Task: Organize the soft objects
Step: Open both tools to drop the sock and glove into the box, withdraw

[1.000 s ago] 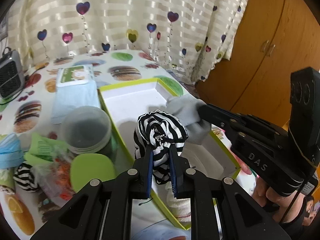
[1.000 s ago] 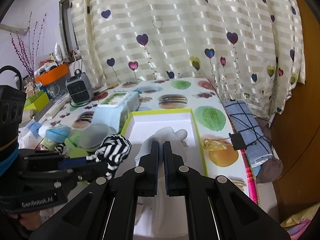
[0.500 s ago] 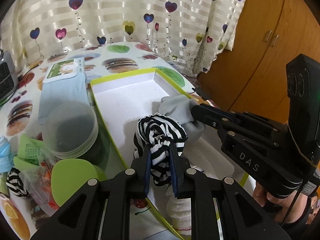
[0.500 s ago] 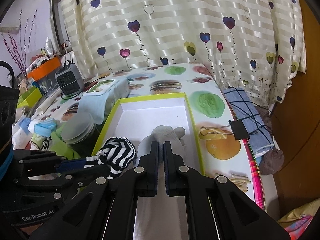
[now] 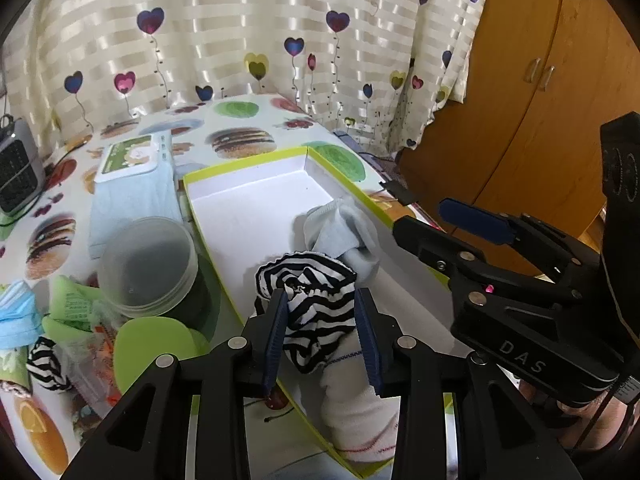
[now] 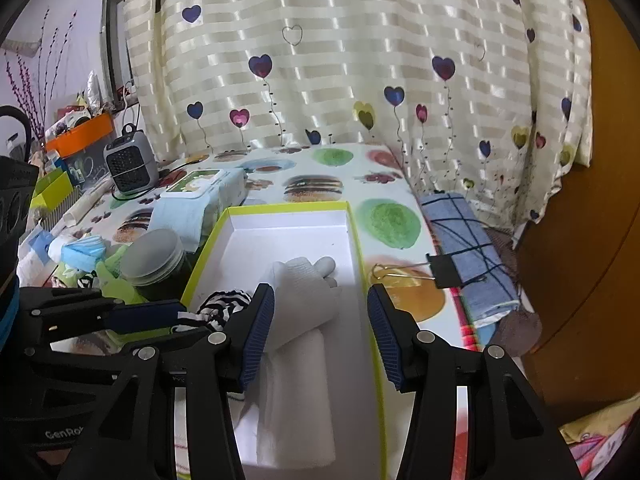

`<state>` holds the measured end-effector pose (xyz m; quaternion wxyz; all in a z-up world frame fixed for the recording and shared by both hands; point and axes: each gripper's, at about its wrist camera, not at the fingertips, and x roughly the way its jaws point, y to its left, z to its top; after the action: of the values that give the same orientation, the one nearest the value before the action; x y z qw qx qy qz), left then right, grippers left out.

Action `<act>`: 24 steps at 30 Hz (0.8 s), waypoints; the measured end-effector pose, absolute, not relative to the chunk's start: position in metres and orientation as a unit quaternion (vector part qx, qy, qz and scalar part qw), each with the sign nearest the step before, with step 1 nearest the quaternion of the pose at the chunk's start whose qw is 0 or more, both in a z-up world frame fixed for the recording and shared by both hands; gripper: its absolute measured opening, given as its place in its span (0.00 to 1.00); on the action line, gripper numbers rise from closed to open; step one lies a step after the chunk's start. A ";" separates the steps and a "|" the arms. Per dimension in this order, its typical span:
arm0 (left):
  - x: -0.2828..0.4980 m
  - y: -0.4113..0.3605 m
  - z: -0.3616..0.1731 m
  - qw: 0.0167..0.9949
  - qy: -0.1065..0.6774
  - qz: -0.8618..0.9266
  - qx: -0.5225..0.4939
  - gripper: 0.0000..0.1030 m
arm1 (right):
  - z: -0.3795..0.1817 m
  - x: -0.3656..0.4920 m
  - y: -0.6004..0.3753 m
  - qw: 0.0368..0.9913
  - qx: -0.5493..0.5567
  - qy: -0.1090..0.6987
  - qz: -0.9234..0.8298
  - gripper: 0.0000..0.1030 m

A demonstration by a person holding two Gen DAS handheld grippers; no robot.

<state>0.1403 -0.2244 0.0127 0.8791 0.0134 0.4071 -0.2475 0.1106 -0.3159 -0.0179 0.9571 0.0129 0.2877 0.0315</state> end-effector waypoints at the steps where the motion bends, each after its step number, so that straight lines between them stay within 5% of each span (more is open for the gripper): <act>1: 0.139 -0.224 0.014 0.880 0.406 -0.246 0.014 0.32 | -0.016 0.108 -0.315 0.958 0.012 0.286 0.031 0.48; 24: 0.083 -0.198 0.060 0.900 0.359 -0.247 0.003 0.32 | 0.022 0.054 -0.288 0.965 -0.014 0.259 0.034 0.48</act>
<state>0.0832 -0.1978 0.0600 0.9000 0.0033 0.3594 -0.2466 0.0538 -0.2884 0.0222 0.9652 -0.0145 0.2588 0.0336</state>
